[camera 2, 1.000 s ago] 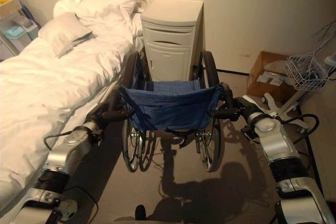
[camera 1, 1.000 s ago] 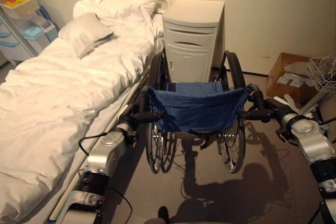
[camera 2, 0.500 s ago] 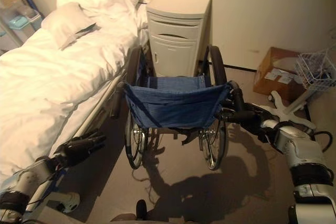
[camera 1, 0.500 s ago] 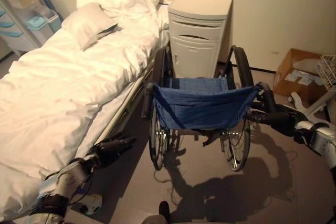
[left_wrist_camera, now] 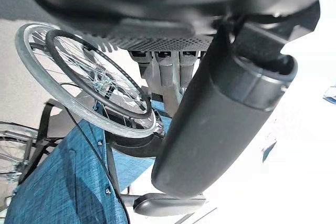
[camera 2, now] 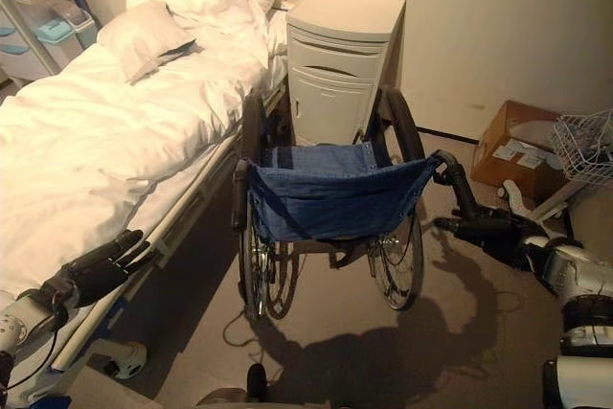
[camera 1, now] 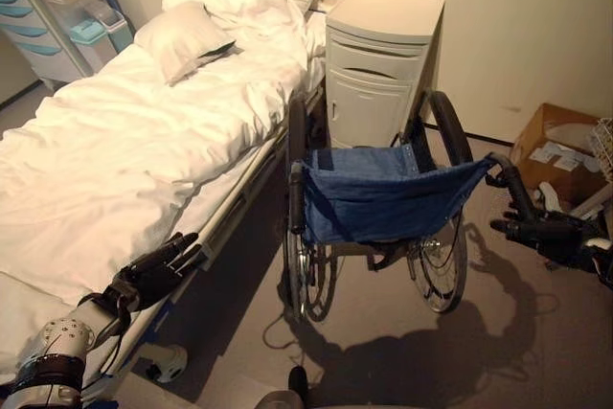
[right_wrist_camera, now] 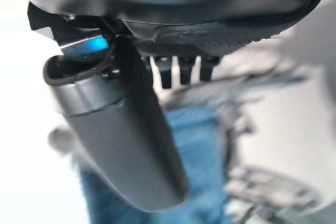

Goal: Push the wheelchair next to the bed

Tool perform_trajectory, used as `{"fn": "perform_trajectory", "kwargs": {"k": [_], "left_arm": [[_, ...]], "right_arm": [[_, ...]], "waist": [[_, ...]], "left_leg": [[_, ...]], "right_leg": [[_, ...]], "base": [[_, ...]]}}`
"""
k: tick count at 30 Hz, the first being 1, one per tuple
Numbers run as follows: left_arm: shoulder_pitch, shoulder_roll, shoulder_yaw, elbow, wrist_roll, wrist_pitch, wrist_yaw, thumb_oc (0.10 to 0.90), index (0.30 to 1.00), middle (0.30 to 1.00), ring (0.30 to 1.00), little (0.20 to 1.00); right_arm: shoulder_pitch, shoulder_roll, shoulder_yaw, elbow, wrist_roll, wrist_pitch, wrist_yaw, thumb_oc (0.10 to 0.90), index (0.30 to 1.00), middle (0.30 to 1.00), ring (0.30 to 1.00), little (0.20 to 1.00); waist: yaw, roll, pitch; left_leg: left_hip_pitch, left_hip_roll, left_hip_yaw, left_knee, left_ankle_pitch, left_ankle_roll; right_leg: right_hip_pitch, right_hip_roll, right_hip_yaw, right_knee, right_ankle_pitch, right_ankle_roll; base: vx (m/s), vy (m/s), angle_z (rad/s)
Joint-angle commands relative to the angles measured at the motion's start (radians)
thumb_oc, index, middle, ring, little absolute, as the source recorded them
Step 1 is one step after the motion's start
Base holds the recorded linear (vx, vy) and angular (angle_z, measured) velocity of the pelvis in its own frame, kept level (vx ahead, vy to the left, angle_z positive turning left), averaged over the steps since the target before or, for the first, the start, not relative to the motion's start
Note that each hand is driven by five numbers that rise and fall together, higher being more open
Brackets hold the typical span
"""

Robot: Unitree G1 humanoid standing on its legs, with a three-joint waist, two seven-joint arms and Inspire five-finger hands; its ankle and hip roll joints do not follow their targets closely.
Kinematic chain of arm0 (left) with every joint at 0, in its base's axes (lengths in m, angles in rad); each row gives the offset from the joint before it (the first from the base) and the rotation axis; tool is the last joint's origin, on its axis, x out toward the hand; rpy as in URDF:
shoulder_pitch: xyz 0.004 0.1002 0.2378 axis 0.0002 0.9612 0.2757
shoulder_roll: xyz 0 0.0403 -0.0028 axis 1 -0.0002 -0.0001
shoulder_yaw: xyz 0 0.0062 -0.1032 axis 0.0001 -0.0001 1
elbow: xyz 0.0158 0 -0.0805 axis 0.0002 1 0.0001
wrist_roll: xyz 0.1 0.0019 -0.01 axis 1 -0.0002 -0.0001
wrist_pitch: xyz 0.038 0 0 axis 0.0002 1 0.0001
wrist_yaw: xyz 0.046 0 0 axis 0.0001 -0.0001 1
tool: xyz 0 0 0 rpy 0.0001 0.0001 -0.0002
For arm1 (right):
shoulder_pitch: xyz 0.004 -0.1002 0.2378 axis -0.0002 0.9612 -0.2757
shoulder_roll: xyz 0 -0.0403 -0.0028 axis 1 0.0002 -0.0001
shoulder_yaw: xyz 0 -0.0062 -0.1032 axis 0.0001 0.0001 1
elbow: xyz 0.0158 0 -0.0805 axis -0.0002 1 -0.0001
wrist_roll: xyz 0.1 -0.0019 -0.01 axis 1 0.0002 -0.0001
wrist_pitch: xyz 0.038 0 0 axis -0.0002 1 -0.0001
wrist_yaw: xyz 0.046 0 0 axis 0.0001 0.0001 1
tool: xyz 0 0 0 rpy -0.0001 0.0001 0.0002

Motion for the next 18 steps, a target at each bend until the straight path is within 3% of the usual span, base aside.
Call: {"fn": "perform_trajectory", "kwargs": {"k": [1, 7, 9, 13, 16, 18], "left_arm": [[-0.047, 0.018, 0.091, 0.035, 0.018, -0.017, -0.067, 0.800, 0.900, 0.900, 0.900, 0.900], [0.003, -0.020, 0.100, 0.035, 0.093, -0.014, -0.114, 0.800, 0.900, 0.900, 0.900, 0.900], [0.040, -0.053, 0.102, 0.017, 0.144, -0.021, -0.152, 0.800, 0.900, 0.900, 0.900, 0.900], [0.075, -0.088, 0.104, 0.005, 0.212, -0.029, -0.206, 0.800, 0.900, 0.900, 0.900, 0.900], [0.088, -0.116, 0.086, 0.000, 0.261, -0.038, -0.259, 0.800, 0.900, 0.900, 0.900, 0.900], [0.097, -0.149, 0.067, 0.004, 0.336, -0.096, -0.205, 0.800, 0.900, 0.900, 0.900, 0.900]], "right_arm": [[0.030, -0.158, -0.031, 0.019, -0.036, -0.017, 0.103, 0.800, 0.900, 0.900, 0.900, 0.900], [0.108, -0.164, -0.078, -0.013, -0.046, -0.002, 0.222, 0.800, 0.900, 0.900, 0.900, 0.900], [0.171, -0.149, -0.127, -0.063, 0.016, 0.016, 0.322, 0.800, 0.900, 0.900, 0.900, 0.900], [0.244, -0.109, -0.171, -0.129, 0.019, 0.030, 0.434, 0.800, 0.900, 0.900, 0.900, 0.900], [0.290, -0.080, -0.199, -0.125, -0.007, 0.025, 0.460, 0.800, 0.900, 0.900, 0.900, 0.900], [0.303, -0.047, -0.213, -0.103, -0.010, 0.009, 0.438, 0.800, 0.900, 0.900, 0.900, 0.900]], "waist": [[-0.027, 0.005, -0.082], [-0.039, -0.008, -0.085], [-0.048, -0.012, -0.084], [-0.055, -0.016, -0.084], [-0.058, -0.018, -0.084], [-0.058, -0.017, -0.082]], "left_leg": [[0.118, 0.034, 0.070, 0.014, -0.149, -0.059], [0.118, 0.035, 0.079, 0.013, -0.146, -0.058], [0.119, 0.037, 0.087, 0.015, -0.146, -0.058], [0.119, 0.037, 0.094, 0.017, -0.149, -0.058], [0.124, 0.037, 0.099, 0.019, -0.156, -0.059], [0.126, 0.036, 0.103, 0.023, -0.160, -0.058]], "right_leg": [[-0.085, 0.014, 0.012, 0.052, 0.029, -0.019], [-0.092, 0.022, 0.022, 0.049, 0.035, -0.022], [-0.095, 0.024, 0.025, 0.048, 0.039, -0.022], [-0.098, 0.026, 0.029, 0.048, 0.042, -0.021], [-0.094, 0.026, 0.029, 0.046, 0.042, -0.018], [-0.095, 0.025, 0.028, 0.046, 0.046, -0.016]], "base": [[-0.02, -0.022, -0.08], [-0.02, -0.025, -0.11], [-0.03, -0.034, -0.08], [-0.02, -0.029, -0.15], [-0.01, -0.037, 0.00], [-0.02, -0.032, -0.04]]}}
